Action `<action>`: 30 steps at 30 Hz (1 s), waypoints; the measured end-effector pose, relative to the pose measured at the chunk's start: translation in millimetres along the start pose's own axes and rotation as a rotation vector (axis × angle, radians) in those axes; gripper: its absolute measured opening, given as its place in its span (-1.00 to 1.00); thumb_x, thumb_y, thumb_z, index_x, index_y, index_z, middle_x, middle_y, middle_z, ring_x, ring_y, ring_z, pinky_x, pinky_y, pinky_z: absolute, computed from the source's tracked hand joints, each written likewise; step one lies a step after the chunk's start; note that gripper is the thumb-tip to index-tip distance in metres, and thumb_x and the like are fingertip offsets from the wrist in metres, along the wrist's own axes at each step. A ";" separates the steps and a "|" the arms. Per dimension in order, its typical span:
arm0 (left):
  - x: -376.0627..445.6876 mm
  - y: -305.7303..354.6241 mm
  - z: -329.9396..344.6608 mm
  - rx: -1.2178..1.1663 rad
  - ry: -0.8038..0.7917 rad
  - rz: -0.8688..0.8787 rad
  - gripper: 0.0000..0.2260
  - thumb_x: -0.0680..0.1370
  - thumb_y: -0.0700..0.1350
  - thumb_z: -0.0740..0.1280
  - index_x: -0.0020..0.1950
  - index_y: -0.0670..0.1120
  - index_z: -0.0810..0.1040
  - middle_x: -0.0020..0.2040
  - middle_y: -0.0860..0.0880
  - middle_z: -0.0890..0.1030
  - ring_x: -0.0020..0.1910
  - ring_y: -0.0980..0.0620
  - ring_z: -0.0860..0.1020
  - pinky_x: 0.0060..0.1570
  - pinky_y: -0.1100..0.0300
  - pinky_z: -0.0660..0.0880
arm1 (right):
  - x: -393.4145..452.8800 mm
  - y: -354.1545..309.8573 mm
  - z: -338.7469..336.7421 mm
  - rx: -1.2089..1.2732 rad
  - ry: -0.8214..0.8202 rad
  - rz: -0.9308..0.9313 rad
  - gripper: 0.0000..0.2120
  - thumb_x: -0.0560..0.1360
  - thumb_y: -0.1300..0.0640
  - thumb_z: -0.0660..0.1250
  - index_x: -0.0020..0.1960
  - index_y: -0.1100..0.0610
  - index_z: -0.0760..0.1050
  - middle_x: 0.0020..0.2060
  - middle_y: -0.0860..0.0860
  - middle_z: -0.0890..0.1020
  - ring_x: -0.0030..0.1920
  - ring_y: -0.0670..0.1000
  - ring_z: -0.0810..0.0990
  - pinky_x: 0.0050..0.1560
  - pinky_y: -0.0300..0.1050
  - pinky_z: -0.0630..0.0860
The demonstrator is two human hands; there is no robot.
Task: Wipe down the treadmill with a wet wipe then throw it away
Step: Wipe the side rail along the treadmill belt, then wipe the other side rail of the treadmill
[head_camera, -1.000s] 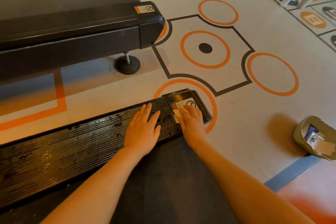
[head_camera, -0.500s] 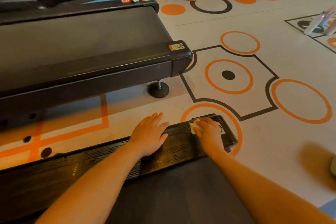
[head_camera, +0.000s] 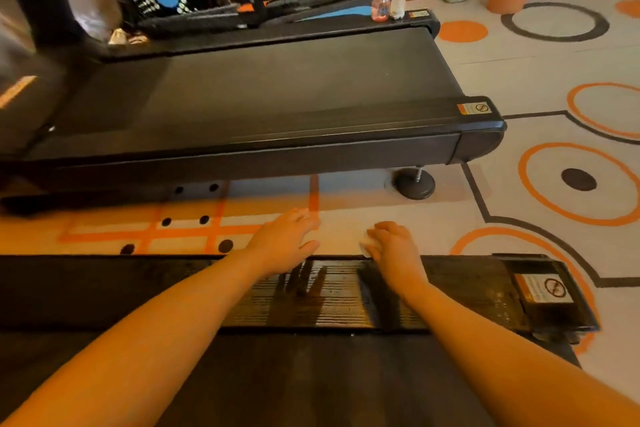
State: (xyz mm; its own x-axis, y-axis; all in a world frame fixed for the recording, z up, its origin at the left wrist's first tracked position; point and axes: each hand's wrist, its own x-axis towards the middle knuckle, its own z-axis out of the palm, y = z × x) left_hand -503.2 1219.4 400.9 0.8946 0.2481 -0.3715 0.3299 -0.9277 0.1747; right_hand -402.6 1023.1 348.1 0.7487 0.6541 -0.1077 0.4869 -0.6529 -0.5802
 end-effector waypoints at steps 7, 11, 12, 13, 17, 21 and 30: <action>-55.3 -58.3 23.4 -0.279 0.176 -0.282 -0.51 0.62 0.06 0.25 0.54 0.07 0.24 0.57 -0.03 0.18 0.54 -0.05 0.15 0.45 -0.08 0.25 | 14.0 -67.9 15.9 -0.044 -0.039 -0.113 -0.65 0.60 0.07 0.28 0.32 0.20 0.51 0.32 0.15 0.49 0.33 0.14 0.38 0.32 -0.08 0.29; -102.5 -68.4 12.6 -0.422 0.232 -0.466 -0.50 0.63 0.07 0.24 0.54 0.02 0.25 0.56 -0.04 0.21 0.53 -0.05 0.17 0.43 -0.05 0.27 | -3.6 -113.6 5.3 -0.043 -0.145 -0.138 -0.66 0.59 0.10 0.30 0.32 0.21 0.51 0.31 0.17 0.49 0.32 0.16 0.39 0.32 -0.05 0.30; -115.0 -69.3 5.6 -0.447 0.242 -0.506 -0.50 0.63 0.06 0.24 0.55 0.01 0.25 0.56 -0.04 0.21 0.53 -0.05 0.17 0.43 -0.05 0.27 | -8.7 -126.5 -0.4 -0.047 -0.175 -0.148 -0.65 0.59 0.10 0.30 0.32 0.21 0.50 0.32 0.17 0.49 0.33 0.17 0.38 0.33 -0.05 0.30; -127.2 -69.8 -3.2 -0.473 0.246 -0.551 -0.50 0.63 0.07 0.24 0.55 0.02 0.24 0.56 -0.04 0.20 0.54 -0.05 0.15 0.43 -0.05 0.27 | -13.4 -139.8 -7.1 -0.053 -0.202 -0.155 -0.65 0.59 0.10 0.29 0.33 0.21 0.50 0.32 0.17 0.48 0.33 0.17 0.37 0.33 -0.04 0.29; -179.3 -63.8 -45.3 -0.539 0.252 -0.707 -0.50 0.63 0.07 0.23 0.55 0.04 0.23 0.58 -0.06 0.14 0.56 -0.06 0.09 0.42 -0.11 0.28 | -33.3 -192.1 -39.0 -0.067 -0.282 -0.188 -0.67 0.59 0.13 0.30 0.31 0.23 0.52 0.32 0.18 0.48 0.32 0.19 0.37 0.31 -0.02 0.31; -232.5 -48.3 -95.3 -0.608 0.274 -0.813 -0.51 0.64 0.06 0.23 0.55 0.05 0.22 0.58 -0.05 0.14 0.55 -0.05 0.12 0.41 -0.11 0.30 | -53.5 -242.5 -78.4 -0.047 -0.308 -0.227 -0.69 0.58 0.13 0.32 0.28 0.21 0.55 0.30 0.17 0.51 0.30 0.19 0.41 0.30 -0.02 0.34; -343.6 2.0 -206.8 -0.704 0.322 -1.017 -0.52 0.63 0.03 0.24 0.55 0.05 0.23 0.57 -0.08 0.18 0.54 -0.06 0.17 0.40 -0.05 0.33 | -99.5 -356.4 -194.4 -0.120 -0.373 -0.406 -0.70 0.59 0.14 0.31 0.30 0.18 0.54 0.30 0.16 0.52 0.30 0.20 0.42 0.28 -0.01 0.36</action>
State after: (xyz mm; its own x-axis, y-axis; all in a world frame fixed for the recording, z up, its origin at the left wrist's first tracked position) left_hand -747.6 1190.0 717.5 0.1464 0.9038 -0.4022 0.9053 0.0415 0.4227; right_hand -563.2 1116.4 722.5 0.2916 0.9383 -0.1857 0.7666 -0.3453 -0.5413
